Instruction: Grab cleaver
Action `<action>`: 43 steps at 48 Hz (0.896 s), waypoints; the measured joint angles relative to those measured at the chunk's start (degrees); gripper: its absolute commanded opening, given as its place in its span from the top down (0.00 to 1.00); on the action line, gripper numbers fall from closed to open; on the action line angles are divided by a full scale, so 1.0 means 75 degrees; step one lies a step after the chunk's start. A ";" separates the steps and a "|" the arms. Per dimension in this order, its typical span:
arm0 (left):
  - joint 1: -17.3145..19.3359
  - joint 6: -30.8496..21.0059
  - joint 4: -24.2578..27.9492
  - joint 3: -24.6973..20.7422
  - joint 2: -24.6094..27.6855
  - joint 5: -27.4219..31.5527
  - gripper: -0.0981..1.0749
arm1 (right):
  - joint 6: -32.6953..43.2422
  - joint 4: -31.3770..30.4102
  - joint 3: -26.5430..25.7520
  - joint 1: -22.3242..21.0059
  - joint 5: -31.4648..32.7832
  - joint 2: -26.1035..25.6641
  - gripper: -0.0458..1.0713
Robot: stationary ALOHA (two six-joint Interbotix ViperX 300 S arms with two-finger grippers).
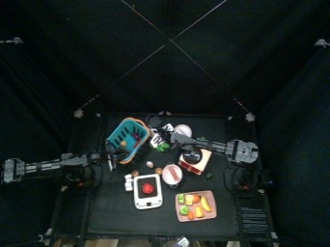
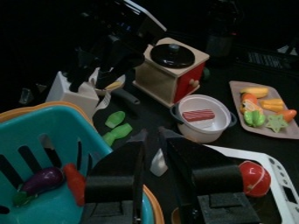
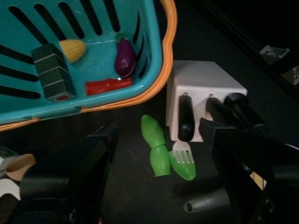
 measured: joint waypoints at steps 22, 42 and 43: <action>0.0000 0.0000 -0.0012 0.0012 0.0012 0.0000 0.39 | 0.0000 0.0000 0.0047 -0.0105 -0.0012 0.0000 0.37; 0.0000 0.0000 -0.0012 0.0023 0.0000 0.0000 0.39 | 0.0000 -0.0035 0.0047 -0.0164 0.0000 0.0012 0.42; 0.0000 0.0000 0.0000 0.0012 0.0012 0.0000 0.39 | 0.0000 -0.0035 0.0047 -0.0164 0.0012 0.0012 0.42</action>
